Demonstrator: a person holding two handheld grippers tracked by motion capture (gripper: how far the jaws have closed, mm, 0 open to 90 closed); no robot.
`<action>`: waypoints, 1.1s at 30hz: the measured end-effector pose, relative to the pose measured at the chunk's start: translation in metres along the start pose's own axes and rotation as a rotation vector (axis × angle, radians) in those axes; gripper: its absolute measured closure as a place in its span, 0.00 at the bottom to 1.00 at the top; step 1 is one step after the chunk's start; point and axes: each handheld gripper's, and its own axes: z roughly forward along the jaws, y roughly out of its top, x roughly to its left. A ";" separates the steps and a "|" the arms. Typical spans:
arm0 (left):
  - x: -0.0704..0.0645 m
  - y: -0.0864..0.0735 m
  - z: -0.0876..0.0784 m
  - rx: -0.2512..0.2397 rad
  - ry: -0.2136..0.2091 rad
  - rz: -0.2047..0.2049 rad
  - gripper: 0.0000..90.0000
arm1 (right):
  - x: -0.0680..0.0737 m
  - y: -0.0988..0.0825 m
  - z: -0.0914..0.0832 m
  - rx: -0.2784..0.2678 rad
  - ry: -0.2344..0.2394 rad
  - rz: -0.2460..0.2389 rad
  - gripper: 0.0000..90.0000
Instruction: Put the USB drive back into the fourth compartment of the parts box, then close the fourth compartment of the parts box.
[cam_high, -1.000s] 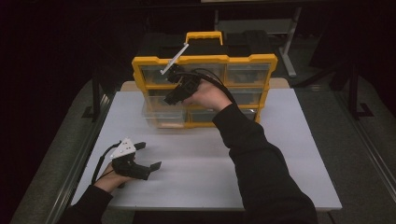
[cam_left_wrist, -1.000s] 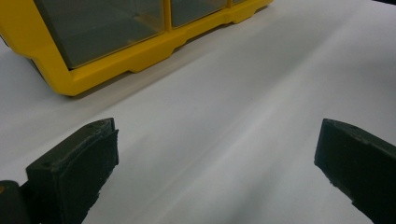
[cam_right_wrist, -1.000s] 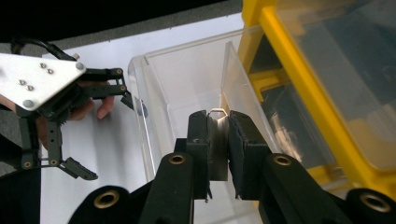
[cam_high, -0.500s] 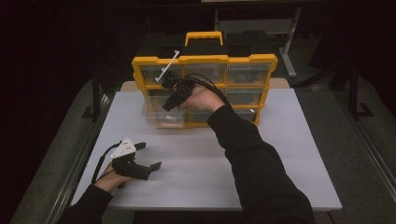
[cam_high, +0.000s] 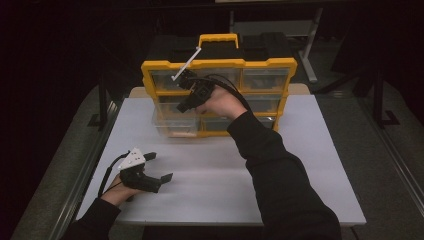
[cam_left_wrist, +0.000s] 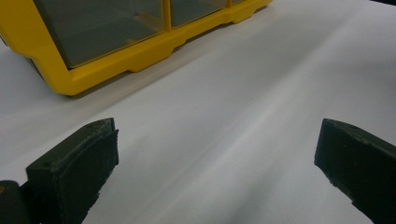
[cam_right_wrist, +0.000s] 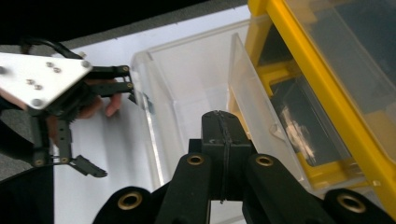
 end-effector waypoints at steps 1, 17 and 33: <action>0.000 0.000 0.000 0.000 0.001 0.000 0.00 | 0.001 0.000 -0.001 -0.007 0.000 -0.001 0.99; 0.000 0.000 0.000 0.000 0.001 -0.004 0.00 | 0.025 -0.009 -0.017 -0.063 0.047 -0.033 0.99; 0.000 0.000 -0.001 -0.001 0.005 0.000 0.00 | 0.049 -0.020 0.006 -0.040 0.072 -0.084 0.99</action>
